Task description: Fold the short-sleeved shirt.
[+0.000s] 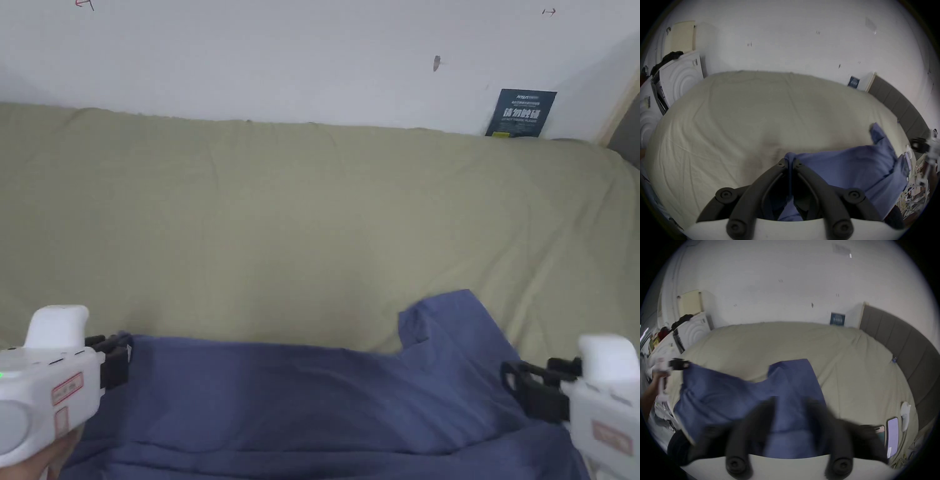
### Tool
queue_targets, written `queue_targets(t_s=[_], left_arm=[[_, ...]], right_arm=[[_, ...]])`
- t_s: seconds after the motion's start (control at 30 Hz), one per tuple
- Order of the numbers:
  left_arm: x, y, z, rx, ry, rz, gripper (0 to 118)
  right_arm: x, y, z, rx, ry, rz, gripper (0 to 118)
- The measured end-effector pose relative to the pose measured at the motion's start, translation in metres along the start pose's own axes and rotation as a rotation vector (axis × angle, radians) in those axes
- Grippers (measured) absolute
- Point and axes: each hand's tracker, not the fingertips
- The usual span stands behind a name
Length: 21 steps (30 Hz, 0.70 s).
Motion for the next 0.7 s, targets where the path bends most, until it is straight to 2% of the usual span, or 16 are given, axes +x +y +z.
queue_targets(t_s=[0.03, 0.07, 0.1, 0.13, 0.23, 0.3, 0.37, 0.47, 0.5, 0.53, 0.6, 0.63, 0.7], left_arm=[[0.003, 0.000, 0.009, -0.007, -0.008, -0.014, 1], [0.006, -0.001, 0.016, -0.004, -0.013, -0.020, 1], [0.007, -0.002, 0.022, 0.005, -0.025, -0.022, 1], [0.028, 0.000, 0.040, 0.006, -0.033, -0.019, 1], [0.034, -0.003, 0.046, 0.007, -0.045, -0.020, 1], [0.033, -0.006, 0.041, 0.000, -0.046, -0.028, 1], [0.032, -0.005, 0.038, -0.005, -0.044, -0.022, 1], [0.032, -0.001, 0.033, -0.020, -0.030, -0.031, 1], [0.030, 0.000, 0.030, -0.029, -0.031, -0.030, 1], [0.030, 0.002, 0.025, -0.040, -0.034, -0.023, 1], [0.028, 0.002, 0.010, -0.069, -0.029, -0.015, 1], [0.025, 0.001, 0.001, -0.077, -0.030, -0.003, 1], [0.012, -0.001, -0.019, -0.109, -0.019, 0.026, 1]], right_arm=[[0.008, 0.010, -0.028, -0.044, -0.017, -0.007, 113], [0.014, 0.017, -0.048, -0.058, -0.037, -0.010, 118], [0.020, 0.024, -0.068, -0.060, -0.056, 0.001, 118], [0.027, 0.030, -0.090, -0.108, -0.077, -0.015, 118], [0.039, 0.037, -0.145, -0.265, -0.090, -0.083, 118], [0.050, 0.032, -0.179, -0.282, -0.099, -0.096, 118], [0.050, 0.028, -0.194, -0.355, -0.153, -0.099, 118], [0.037, 0.031, -0.170, -0.326, -0.130, -0.122, 114], [0.030, 0.033, -0.164, -0.327, -0.127, -0.118, 105], [0.024, 0.036, -0.156, -0.308, -0.127, -0.074, 89], [0.009, 0.037, -0.136, -0.309, -0.162, 0.012, 13], [0.007, 0.037, -0.131, -0.283, -0.164, 0.006, 0], [0.017, 0.039, -0.123, -0.236, -0.116, -0.023, 0]])
